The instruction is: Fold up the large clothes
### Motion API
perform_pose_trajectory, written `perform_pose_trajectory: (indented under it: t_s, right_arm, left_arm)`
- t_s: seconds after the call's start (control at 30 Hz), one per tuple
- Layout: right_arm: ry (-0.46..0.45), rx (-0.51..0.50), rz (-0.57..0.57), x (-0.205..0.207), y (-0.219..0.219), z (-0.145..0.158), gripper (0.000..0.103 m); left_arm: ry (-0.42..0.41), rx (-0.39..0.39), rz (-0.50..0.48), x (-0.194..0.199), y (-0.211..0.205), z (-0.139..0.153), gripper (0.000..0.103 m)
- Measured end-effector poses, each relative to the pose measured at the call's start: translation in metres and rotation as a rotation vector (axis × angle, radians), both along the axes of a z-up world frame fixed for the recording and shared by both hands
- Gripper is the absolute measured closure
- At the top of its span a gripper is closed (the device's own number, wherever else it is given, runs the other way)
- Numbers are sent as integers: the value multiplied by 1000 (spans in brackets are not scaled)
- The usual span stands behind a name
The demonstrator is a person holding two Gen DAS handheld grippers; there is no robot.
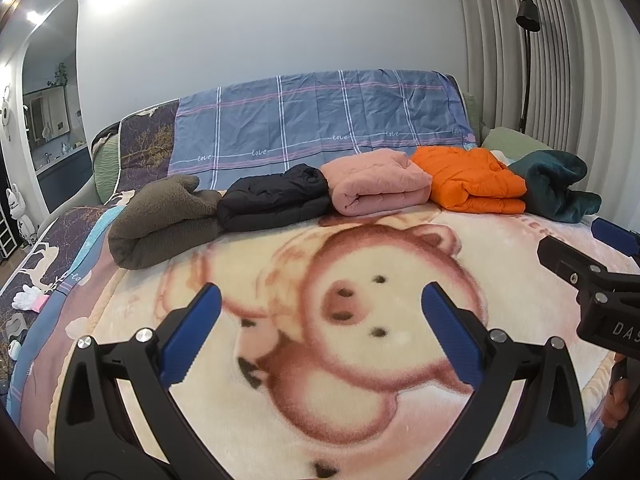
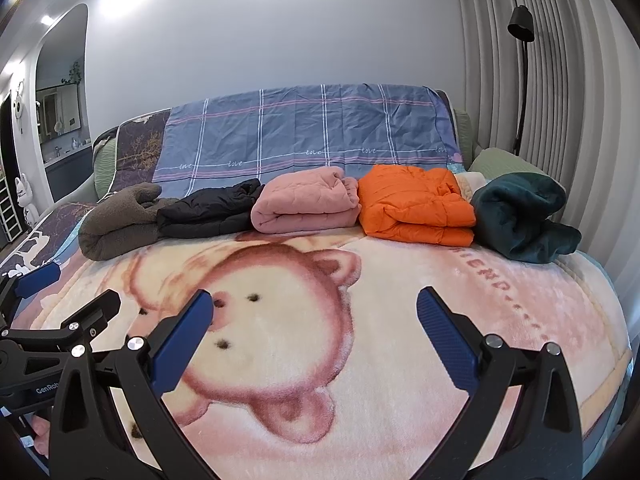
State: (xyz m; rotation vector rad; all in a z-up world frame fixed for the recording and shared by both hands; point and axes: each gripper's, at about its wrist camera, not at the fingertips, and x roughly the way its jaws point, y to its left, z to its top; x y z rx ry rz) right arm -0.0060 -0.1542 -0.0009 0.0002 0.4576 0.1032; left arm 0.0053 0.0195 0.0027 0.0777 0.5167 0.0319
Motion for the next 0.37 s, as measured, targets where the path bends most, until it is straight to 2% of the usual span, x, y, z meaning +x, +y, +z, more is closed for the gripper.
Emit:
perform_pose_trajectory:
  t_s: [0.37]
  right_arm:
    - [5,-3,0,1,0,-2,1]
  left_arm:
    - [6,0,-2,1,1,-3,2]
